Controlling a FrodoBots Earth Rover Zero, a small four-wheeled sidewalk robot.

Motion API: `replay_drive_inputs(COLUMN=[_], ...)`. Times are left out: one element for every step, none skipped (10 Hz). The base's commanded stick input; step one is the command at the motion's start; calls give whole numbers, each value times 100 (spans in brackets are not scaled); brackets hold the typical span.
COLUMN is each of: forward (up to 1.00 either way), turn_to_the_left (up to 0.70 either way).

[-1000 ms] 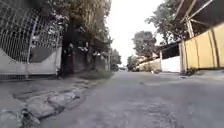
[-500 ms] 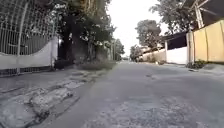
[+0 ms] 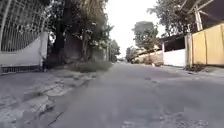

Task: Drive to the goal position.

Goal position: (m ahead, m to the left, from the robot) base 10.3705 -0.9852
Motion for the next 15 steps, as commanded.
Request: replay_drive_inputs(forward=[100,100,100,100,100,100,100,100,100,100,100,100,100,100,100], turn_to_the_left=[0,0,0,0,0,0,0,0,0,0,0,0,0,0,-8])
